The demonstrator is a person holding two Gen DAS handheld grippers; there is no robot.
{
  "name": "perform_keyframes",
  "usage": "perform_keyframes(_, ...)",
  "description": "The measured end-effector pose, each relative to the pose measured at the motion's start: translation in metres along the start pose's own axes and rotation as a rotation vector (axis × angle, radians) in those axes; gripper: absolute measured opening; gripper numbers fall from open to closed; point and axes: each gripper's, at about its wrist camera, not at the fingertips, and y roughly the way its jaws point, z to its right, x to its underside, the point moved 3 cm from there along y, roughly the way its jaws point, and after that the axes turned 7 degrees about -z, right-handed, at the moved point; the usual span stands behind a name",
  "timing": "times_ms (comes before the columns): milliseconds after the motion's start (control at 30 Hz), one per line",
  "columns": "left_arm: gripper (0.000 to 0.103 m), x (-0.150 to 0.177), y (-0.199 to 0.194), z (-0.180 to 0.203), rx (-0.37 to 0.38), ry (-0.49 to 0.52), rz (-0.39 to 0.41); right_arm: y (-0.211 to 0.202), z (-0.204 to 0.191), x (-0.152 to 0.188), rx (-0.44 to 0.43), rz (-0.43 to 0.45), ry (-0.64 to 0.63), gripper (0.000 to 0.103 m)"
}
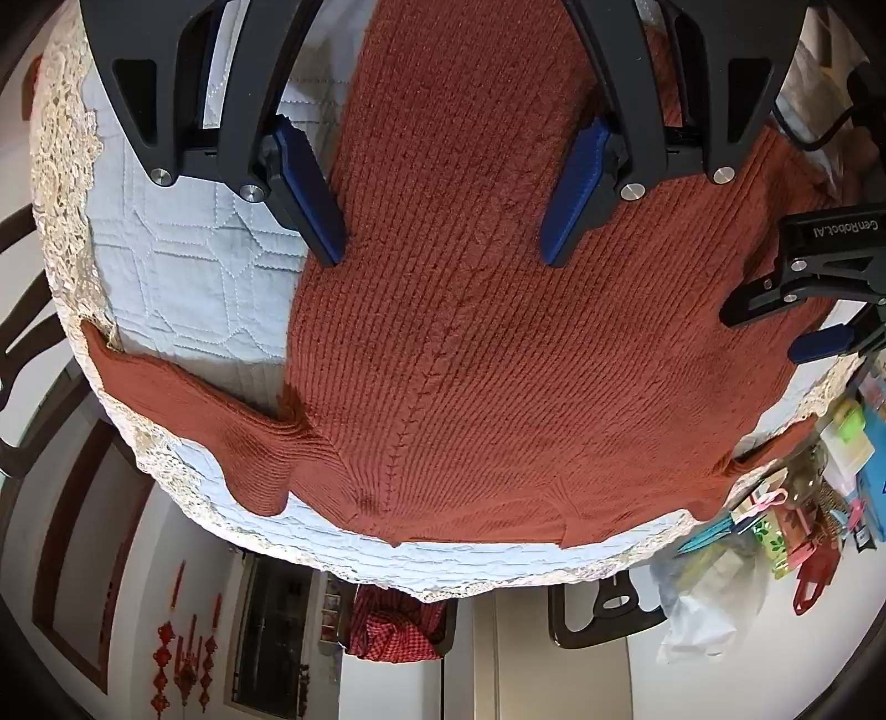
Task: Fold small clothes
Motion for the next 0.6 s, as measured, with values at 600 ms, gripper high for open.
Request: perform_keyframes(600,0.102,0.0021,0.0026,-0.0022,-0.010,-0.001,0.004,-0.0001,0.0001,0.0029,0.003,0.000,-0.004,0.073)
